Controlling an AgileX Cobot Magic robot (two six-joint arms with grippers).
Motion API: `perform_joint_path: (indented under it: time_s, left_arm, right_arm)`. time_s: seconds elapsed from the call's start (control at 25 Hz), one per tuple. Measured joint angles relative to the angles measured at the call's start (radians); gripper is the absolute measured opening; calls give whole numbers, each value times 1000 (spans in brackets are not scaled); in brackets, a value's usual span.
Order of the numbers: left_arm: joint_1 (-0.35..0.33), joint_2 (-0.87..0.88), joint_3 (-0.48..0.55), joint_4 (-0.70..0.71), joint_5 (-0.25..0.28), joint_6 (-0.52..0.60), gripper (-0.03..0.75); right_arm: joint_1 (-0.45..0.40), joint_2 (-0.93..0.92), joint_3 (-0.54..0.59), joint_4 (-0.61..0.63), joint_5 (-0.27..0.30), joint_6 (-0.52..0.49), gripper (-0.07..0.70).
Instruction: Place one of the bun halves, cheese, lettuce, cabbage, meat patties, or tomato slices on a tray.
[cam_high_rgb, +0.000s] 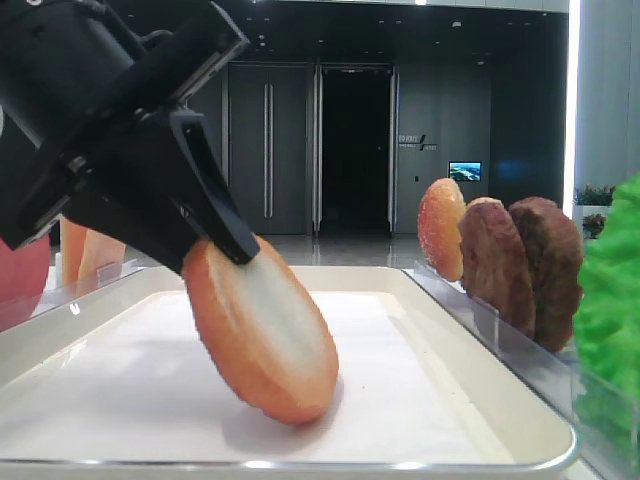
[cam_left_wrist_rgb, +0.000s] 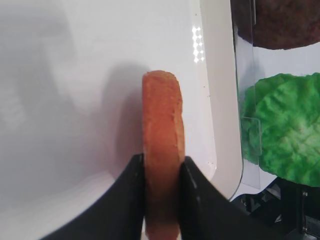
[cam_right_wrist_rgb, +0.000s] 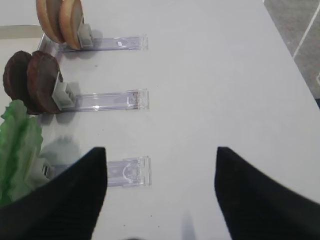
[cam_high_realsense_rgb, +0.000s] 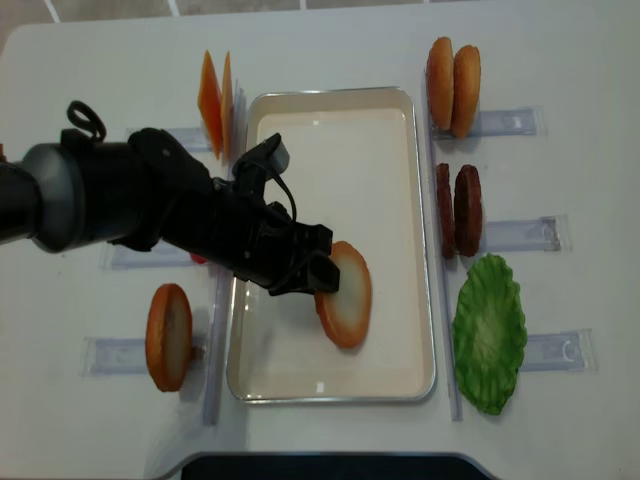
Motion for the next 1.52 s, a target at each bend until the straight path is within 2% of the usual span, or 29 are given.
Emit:
perform_joint_path:
  time_s: [0.16, 0.28, 0.6, 0.76, 0.96, 1.24, 1.52]
  left_arm:
    - [0, 0, 0, 22, 0, -25, 144]
    - [0, 0, -2, 84, 0, -83, 183]
    - [0, 0, -2, 168, 0, -152, 403]
    - [0, 0, -2, 216, 0, -199, 459]
    - [0, -1, -2, 314, 5, -293, 472]
    - [0, -48, -5, 365, 10, -336, 473]
    - [0, -98, -51, 443, 61, -397, 473]
  right_arm:
    - [0, 0, 0, 0, 0, 0, 470]
    - [0, 0, 0, 0, 0, 0, 470]
    - [0, 0, 0, 0, 0, 0, 470]
    - [0, 0, 0, 0, 0, 0, 470]
    - [0, 0, 0, 0, 0, 0, 470]
    - [0, 0, 0, 0, 0, 0, 470]
    - [0, 0, 0, 0, 0, 0, 470]
